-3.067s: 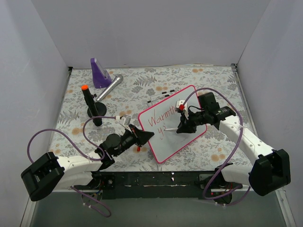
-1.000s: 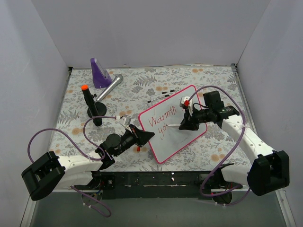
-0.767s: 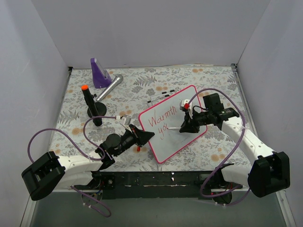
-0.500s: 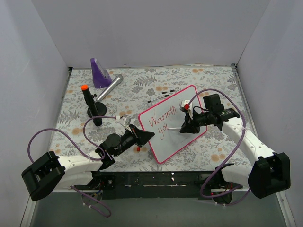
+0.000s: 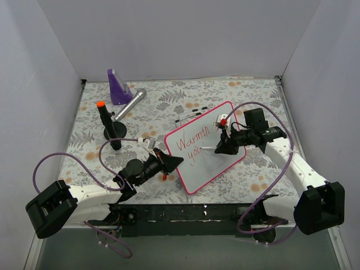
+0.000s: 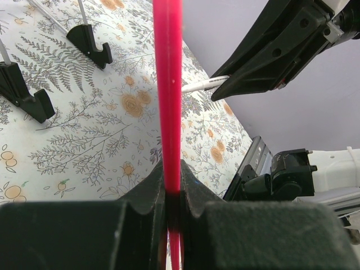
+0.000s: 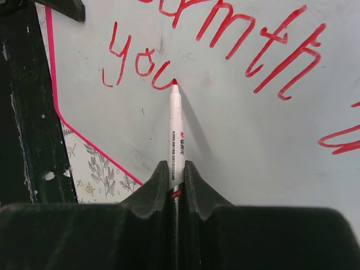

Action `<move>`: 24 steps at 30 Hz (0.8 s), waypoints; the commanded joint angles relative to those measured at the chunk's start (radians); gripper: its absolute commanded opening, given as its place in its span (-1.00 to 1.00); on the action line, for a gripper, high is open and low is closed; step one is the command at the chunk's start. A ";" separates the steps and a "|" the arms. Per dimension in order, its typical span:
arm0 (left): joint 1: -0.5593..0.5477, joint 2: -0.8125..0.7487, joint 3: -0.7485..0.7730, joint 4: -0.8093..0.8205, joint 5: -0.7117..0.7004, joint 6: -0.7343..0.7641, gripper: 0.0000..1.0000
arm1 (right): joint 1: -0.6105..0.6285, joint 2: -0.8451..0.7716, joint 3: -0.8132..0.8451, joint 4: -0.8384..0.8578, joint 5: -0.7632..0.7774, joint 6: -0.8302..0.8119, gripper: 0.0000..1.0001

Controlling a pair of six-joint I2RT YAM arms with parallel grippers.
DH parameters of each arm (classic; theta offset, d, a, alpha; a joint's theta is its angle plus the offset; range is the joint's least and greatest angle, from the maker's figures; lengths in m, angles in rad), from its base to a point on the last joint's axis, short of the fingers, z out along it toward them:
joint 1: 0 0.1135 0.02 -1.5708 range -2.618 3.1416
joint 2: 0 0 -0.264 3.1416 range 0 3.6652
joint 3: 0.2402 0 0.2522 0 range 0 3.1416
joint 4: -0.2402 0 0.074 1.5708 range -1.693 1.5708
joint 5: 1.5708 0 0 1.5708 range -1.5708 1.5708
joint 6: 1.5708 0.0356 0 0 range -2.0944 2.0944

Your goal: Write a sentence on the whiteboard

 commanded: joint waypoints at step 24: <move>-0.004 -0.018 0.005 0.078 0.027 0.022 -1.00 | -0.010 -0.012 -0.008 0.009 0.025 -0.019 -0.97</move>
